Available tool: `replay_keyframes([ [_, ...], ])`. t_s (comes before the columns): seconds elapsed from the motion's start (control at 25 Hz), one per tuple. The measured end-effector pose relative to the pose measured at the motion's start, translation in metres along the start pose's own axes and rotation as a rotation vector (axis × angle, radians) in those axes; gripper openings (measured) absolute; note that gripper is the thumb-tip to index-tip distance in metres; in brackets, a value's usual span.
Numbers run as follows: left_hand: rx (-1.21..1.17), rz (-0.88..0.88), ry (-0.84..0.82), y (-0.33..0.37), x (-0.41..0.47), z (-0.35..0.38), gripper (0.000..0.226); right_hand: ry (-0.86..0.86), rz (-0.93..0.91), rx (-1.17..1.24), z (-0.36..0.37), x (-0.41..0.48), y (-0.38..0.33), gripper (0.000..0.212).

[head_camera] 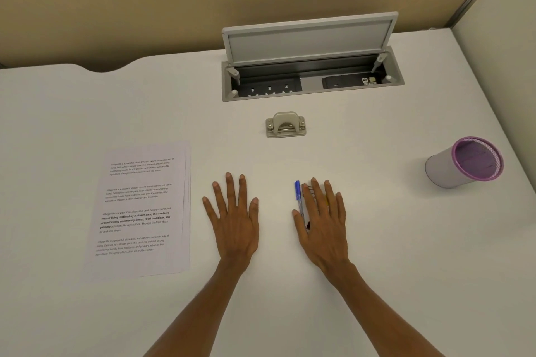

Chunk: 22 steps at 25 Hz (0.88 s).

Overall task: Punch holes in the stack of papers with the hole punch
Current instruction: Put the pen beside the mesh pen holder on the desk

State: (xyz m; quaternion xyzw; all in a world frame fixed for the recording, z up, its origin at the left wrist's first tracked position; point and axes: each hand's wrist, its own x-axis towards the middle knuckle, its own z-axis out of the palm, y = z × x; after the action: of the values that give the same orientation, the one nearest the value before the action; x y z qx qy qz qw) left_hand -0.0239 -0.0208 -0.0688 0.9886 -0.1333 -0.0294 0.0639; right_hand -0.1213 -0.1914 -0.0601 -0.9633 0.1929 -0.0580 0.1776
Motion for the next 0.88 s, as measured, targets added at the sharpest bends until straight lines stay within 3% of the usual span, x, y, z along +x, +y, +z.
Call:
replay_keyframes([
  [0.16,0.003,0.011,0.012,0.0,-0.002,-0.001,0.065,-0.029,-0.029,-0.011,0.001,0.012,-0.013,0.062],
  [0.36,-0.02,0.049,0.017,0.0,-0.002,0.0,0.06,-0.053,-0.193,-0.077,0.017,0.012,-0.033,0.057],
  [0.64,-0.001,0.077,0.005,0.002,-0.001,-0.002,0.06,-0.002,-0.005,-0.028,0.008,0.015,-0.045,0.06],
  [0.88,-0.023,0.076,0.014,0.001,-0.001,0.001,0.059,0.015,-0.057,0.0,0.021,0.007,-0.036,0.053],
])
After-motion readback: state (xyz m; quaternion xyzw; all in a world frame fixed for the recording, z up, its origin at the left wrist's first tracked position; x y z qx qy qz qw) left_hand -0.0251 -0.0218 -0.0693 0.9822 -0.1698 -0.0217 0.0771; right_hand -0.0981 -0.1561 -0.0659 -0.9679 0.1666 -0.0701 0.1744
